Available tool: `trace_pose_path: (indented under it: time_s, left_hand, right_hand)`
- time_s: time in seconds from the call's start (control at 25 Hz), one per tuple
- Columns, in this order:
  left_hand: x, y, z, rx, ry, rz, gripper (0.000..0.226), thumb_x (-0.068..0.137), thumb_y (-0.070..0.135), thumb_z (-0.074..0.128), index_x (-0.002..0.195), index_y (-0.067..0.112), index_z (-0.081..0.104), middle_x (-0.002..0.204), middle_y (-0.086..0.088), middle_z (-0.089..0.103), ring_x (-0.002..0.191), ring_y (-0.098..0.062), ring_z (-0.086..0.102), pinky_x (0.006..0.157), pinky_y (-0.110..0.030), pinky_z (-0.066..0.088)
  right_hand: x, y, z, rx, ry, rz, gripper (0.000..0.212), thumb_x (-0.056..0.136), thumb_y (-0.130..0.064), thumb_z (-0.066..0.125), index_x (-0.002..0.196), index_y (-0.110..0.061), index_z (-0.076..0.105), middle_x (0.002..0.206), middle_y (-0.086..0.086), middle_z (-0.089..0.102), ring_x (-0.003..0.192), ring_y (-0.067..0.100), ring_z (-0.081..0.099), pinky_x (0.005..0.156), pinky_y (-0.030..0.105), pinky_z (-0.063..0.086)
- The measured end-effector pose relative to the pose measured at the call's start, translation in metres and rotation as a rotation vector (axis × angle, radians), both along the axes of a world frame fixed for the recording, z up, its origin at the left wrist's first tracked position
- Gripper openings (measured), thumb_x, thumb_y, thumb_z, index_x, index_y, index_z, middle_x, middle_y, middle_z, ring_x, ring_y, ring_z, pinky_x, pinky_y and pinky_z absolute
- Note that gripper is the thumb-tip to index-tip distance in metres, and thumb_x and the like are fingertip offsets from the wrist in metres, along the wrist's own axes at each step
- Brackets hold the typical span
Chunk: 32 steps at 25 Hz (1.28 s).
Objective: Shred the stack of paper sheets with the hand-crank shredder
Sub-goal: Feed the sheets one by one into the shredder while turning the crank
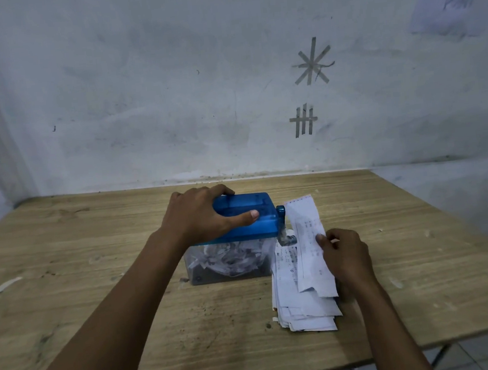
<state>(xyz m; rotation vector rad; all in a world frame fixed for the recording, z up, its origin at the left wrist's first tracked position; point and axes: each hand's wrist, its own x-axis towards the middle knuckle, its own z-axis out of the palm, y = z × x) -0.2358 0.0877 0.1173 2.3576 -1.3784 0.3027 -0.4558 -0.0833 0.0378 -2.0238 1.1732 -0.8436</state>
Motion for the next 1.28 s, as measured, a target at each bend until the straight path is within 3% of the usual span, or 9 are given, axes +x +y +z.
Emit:
trace_pose_path:
  time_s: [0.28,0.4,0.48,0.6,0.72,0.84,1.0,1.12,1.28]
  left_hand:
    - [-0.003,0.002,0.001,0.031,-0.004,-0.020,0.090,0.062,0.102,0.028,0.125,0.044,0.055,0.113,0.011,0.066,0.101,-0.013,0.058,0.087,-0.038,0.033]
    - [-0.003,0.004,0.000,0.040,-0.007,-0.021,0.090,0.063,0.102,0.026,0.126,0.045,0.053,0.114,0.012,0.065,0.104,-0.013,0.056,0.090,-0.039,0.033]
    - [-0.002,0.004,-0.001,0.053,0.011,-0.019,0.092,0.060,0.103,0.023,0.126,0.046,0.052,0.115,0.012,0.064,0.104,-0.012,0.054,0.090,-0.039,0.033]
    - [-0.002,0.003,0.000,0.068,0.016,-0.017,0.094,0.059,0.103,0.021,0.128,0.047,0.051,0.118,0.013,0.062,0.105,-0.011,0.054,0.090,-0.038,0.032]
    - [0.000,0.005,-0.001,0.054,0.035,-0.016,0.096,0.060,0.102,0.021,0.132,0.047,0.051,0.125,0.015,0.062,0.112,-0.012,0.055,0.094,-0.038,0.032]
    - [0.002,0.005,-0.001,0.024,0.079,-0.028,0.096,0.060,0.102,0.024,0.133,0.046,0.053,0.127,0.017,0.064,0.112,-0.011,0.058,0.100,-0.041,0.038]
    - [0.001,0.006,0.000,-0.060,0.199,-0.043,0.091,0.061,0.098,0.039,0.132,0.042,0.052,0.125,0.017,0.065,0.110,-0.008,0.061,0.103,-0.044,0.047]
    - [0.003,0.009,0.000,-0.178,0.392,-0.069,0.085,0.063,0.084,0.061,0.133,0.037,0.049,0.123,0.018,0.062,0.108,-0.005,0.059,0.100,-0.036,0.050]
    - [0.005,0.009,-0.001,-0.256,0.455,-0.124,0.065,0.081,0.066,0.067,0.134,0.031,0.052,0.129,0.011,0.063,0.114,-0.009,0.058,0.100,-0.037,0.050]
  right_hand:
    - [0.017,0.005,0.034,-0.119,-0.287,0.081,0.004,0.103,-0.016,0.053,0.104,-0.018,0.050,0.074,0.000,0.061,0.057,0.008,0.051,0.048,0.015,0.037]
    - [0.031,0.000,0.051,-0.164,-0.265,0.151,0.016,0.104,-0.013,0.050,0.099,-0.018,0.065,0.091,-0.008,0.066,0.081,0.006,0.058,0.064,0.009,0.039]
    - [0.040,0.000,0.064,-0.136,-0.295,0.194,0.012,0.101,-0.015,0.057,0.107,-0.019,0.066,0.095,-0.008,0.065,0.082,0.008,0.062,0.066,0.015,0.043]
    - [0.050,0.005,0.080,-0.105,-0.398,0.285,0.035,0.090,-0.008,0.070,0.120,-0.023,0.059,0.105,-0.003,0.064,0.083,0.008,0.065,0.071,0.025,0.053]
    - [0.064,0.010,0.093,-0.122,-0.503,0.322,0.029,0.090,-0.002,0.068,0.107,-0.024,0.067,0.094,0.001,0.068,0.077,0.014,0.064,0.076,0.043,0.059]
    - [0.077,0.020,0.099,-0.080,-0.537,0.362,0.022,0.093,-0.003,0.067,0.095,-0.024,0.072,0.097,-0.010,0.070,0.085,0.015,0.068,0.080,0.038,0.061]
    - [0.090,0.033,0.099,-0.026,-0.515,0.527,0.033,0.087,0.000,0.073,0.110,-0.023,0.065,0.118,-0.004,0.065,0.092,0.017,0.072,0.079,0.034,0.061]
    - [0.097,0.036,0.099,-0.023,-0.474,0.610,0.035,0.083,0.005,0.075,0.108,-0.017,0.064,0.111,0.011,0.070,0.093,0.023,0.073,0.082,0.041,0.062]
    - [0.101,0.038,0.093,0.030,-0.442,0.611,0.029,0.079,-0.002,0.082,0.101,-0.014,0.067,0.091,0.013,0.076,0.089,0.031,0.073,0.083,0.051,0.059]
